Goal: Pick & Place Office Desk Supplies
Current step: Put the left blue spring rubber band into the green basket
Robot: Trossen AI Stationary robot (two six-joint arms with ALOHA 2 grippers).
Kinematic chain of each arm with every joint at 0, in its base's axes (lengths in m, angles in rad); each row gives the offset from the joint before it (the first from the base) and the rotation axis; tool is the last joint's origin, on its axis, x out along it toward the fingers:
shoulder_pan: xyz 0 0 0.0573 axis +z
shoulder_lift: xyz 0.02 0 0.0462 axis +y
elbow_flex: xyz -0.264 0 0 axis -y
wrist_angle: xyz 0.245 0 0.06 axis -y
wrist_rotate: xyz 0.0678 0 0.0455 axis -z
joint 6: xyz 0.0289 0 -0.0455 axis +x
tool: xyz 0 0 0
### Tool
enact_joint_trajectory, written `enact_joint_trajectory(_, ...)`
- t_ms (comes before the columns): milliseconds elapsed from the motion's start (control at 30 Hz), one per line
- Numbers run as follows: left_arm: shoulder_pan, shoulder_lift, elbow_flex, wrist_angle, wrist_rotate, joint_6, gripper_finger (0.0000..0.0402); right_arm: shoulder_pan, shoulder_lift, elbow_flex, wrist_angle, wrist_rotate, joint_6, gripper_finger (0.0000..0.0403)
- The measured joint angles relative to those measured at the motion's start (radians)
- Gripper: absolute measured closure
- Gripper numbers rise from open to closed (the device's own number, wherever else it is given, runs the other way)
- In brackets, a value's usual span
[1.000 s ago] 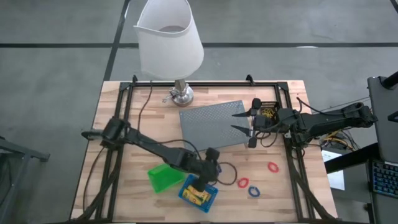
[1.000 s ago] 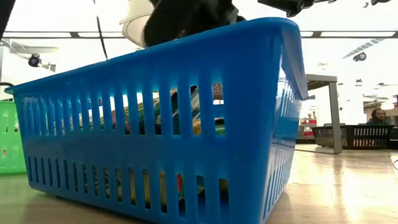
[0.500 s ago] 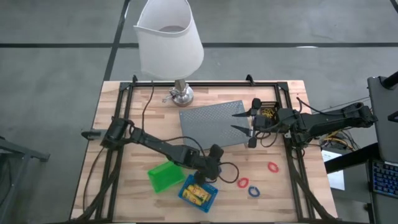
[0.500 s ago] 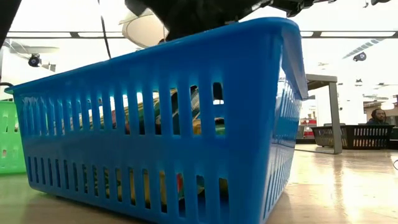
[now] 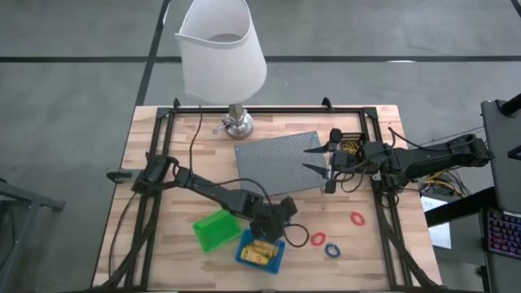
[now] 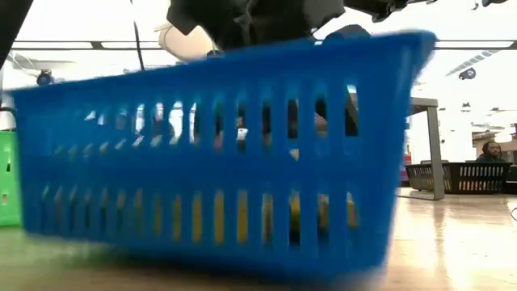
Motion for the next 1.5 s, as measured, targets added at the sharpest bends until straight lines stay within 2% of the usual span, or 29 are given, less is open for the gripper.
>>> enact_joint_trajectory(133,0.000,-0.001,0.013,-0.002,0.007,-0.032,0.0208,0.000,0.000,0.000,0.000,0.000,0.000,0.0218)
enact_joint_trajectory(367,-0.004,-0.003,0.055,-0.017,0.024,-0.003,0.0208,0.000,0.000,0.000,0.000,0.000,0.000,0.0218)
enact_joint_trajectory(533,0.007,-0.001,0.046,-0.026,0.056,0.167,0.0208,0.000,0.000,0.000,0.000,0.000,0.000,0.0218)
enact_joint_trajectory(667,0.026,0.014,0.003,-0.034,0.060,0.390,0.0208,0.000,0.000,0.000,0.000,0.000,0.000,0.0218)
enact_joint_trajectory(767,0.041,0.016,-0.020,-0.030,0.060,0.484,0.0208,0.000,0.000,0.000,0.000,0.000,0.000,0.0218)
enact_joint_trajectory(1200,0.048,0.014,-0.024,-0.053,0.067,0.360,0.0208,0.000,0.000,0.000,0.000,0.000,0.000,0.0218)
enact_joint_trajectory(1500,0.047,0.020,-0.029,-0.024,0.090,0.379,0.0208,0.000,0.000,0.000,0.000,0.000,0.000,0.0218)
